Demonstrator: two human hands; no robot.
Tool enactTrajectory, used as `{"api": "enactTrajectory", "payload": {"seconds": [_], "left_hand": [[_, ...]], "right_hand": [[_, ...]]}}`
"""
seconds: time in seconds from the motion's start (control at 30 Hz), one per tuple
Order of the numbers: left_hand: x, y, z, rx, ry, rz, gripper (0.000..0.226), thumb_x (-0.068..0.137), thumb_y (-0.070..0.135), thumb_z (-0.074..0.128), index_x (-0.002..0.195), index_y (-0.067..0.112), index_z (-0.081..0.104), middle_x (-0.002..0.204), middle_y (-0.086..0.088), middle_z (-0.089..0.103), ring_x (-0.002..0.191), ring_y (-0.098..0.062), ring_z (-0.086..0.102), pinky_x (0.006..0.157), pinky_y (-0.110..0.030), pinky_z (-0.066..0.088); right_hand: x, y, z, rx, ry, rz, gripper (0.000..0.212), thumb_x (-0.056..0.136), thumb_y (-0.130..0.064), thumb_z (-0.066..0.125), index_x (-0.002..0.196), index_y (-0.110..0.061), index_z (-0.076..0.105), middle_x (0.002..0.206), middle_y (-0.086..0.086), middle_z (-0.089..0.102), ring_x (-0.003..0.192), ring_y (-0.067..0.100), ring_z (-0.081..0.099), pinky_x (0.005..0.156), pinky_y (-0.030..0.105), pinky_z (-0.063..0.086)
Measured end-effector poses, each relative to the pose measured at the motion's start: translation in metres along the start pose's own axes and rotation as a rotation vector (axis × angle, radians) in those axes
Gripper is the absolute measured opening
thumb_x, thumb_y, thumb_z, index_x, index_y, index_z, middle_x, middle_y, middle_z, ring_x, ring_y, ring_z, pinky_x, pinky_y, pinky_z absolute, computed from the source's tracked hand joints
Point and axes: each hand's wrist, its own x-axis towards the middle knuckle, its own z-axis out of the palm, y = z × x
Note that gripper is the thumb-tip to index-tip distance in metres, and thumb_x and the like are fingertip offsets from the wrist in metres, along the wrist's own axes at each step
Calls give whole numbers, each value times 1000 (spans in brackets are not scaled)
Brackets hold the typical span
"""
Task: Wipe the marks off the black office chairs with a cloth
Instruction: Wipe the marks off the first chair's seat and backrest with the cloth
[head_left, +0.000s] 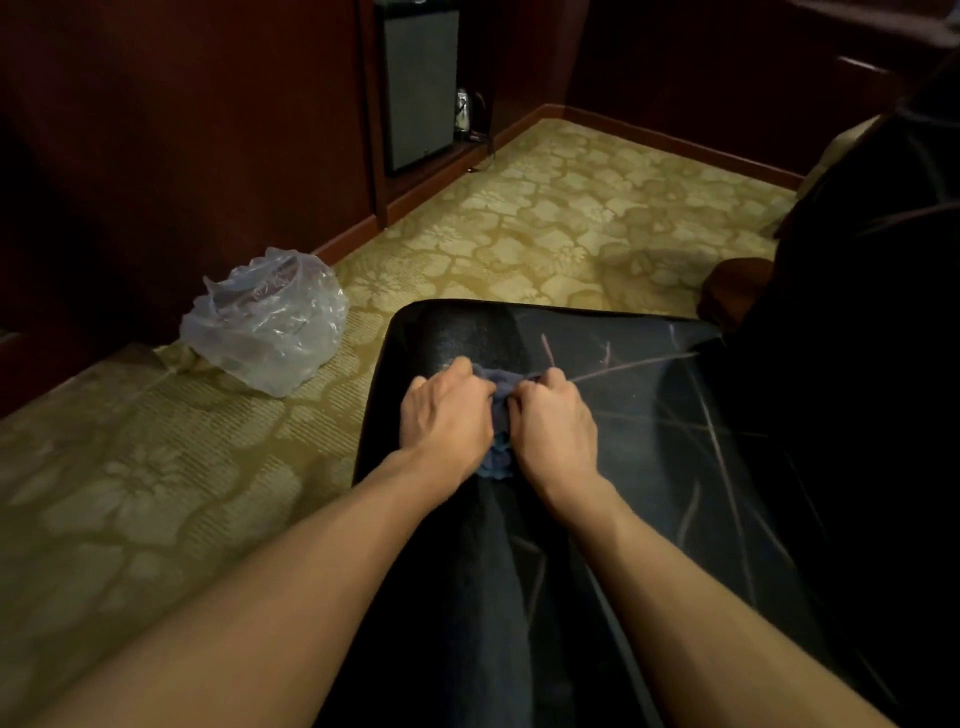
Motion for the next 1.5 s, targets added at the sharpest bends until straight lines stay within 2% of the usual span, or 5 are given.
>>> {"api": "enactTrajectory", "payload": {"seconds": [0.17,0.33,0.6,0.77,1.5], "left_hand": [[-86,10,-2,-4,0,-30,29,102,31,44,119,25,67,113,-3,58,103,-26,61,87,-37,40],[-163,18,2,-10,142,5,12,80,21,66,85,21,77,75,-4,59,62,-28,63,56,-35,46],[-260,34,-13,28,168,21,9,78,20,71,85,21,77,74,-4,58,61,-26,61,55,-37,47],[-296,41,-13,-12,157,31,15,79,20,67,90,22,77,75,-1,57,62,-23,60,55,-37,48],[-53,41,28,69,223,76,9,76,18,77,84,19,73,80,-4,60,70,-27,61,68,-39,43]], "right_hand": [[-81,-1,-14,37,-10,-23,21,97,-19,49,108,-10,65,113,9,53,105,28,51,79,33,42],[-153,-2,-24,-33,21,-54,7,85,-19,67,85,-12,68,90,7,56,83,28,59,60,31,42],[-245,-12,-46,-67,-35,-54,9,89,-20,64,89,-13,70,95,7,56,88,28,59,64,35,50],[-281,-3,-53,-88,-55,-97,28,58,-24,89,70,-21,64,80,-2,54,66,17,58,46,25,42],[-57,40,-15,-178,137,-131,25,58,-17,88,63,-14,64,75,4,56,62,25,55,47,26,35]]}}
